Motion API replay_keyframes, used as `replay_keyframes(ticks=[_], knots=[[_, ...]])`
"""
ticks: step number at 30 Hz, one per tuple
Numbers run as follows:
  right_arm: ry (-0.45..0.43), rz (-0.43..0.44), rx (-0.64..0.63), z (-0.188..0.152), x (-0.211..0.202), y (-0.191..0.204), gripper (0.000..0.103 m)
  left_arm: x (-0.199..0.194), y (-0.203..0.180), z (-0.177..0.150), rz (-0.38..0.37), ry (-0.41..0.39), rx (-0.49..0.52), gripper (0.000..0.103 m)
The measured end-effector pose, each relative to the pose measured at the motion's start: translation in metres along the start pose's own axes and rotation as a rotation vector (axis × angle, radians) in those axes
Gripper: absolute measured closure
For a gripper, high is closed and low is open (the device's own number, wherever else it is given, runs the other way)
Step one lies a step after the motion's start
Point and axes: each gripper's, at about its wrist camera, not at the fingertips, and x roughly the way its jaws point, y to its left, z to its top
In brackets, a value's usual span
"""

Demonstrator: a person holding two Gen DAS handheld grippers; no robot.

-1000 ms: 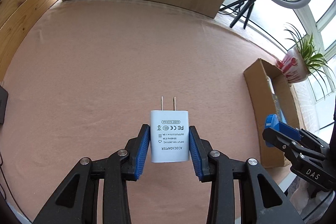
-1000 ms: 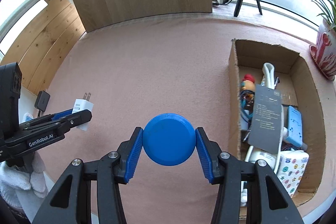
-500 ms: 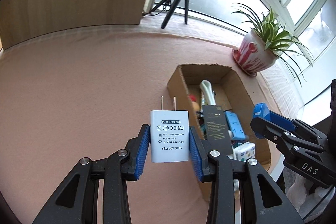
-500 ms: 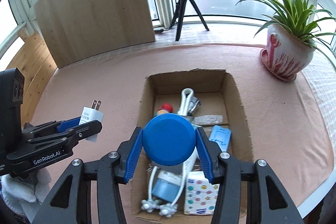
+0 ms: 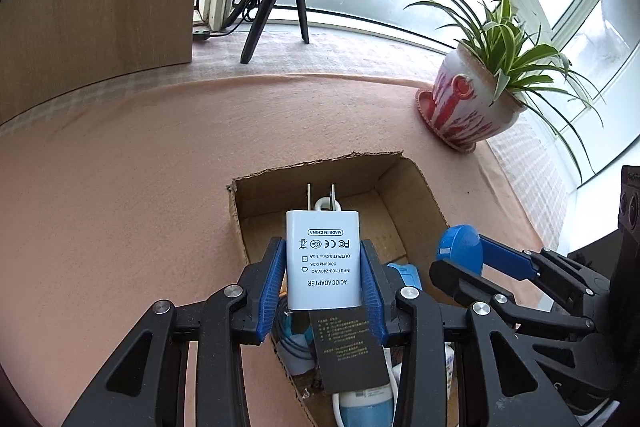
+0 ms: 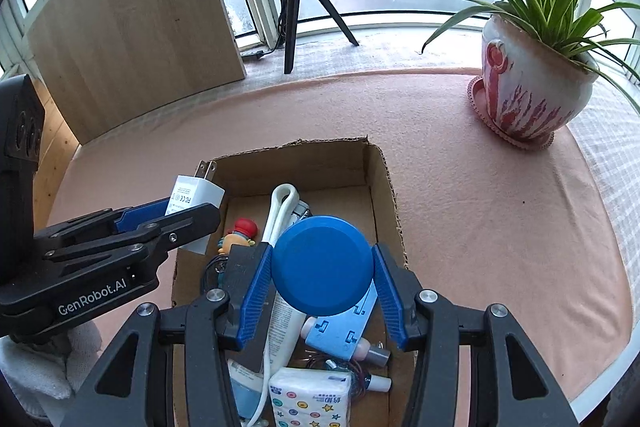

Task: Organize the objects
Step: 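Carry the charger with the left tool over the box while the right tool carries the lid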

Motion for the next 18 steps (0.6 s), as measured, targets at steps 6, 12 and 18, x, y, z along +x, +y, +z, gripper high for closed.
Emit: replay_keyframes(ticks=[6,12,18], knots=[[0.012,0.006,-0.006,0.004,0.011,-0.004,0.057,0.023,0.0,0.006,0.032,0.028,0.002,0.064],[0.019,0.012,-0.014,0.005,0.015,-0.004,0.057,0.029,0.001,0.009,0.035,0.037,0.003,0.063],[0.006,0.009,-0.017,0.007,0.01,-0.003,0.05,0.026,0.003,0.011,0.028,0.03,0.002,0.056]])
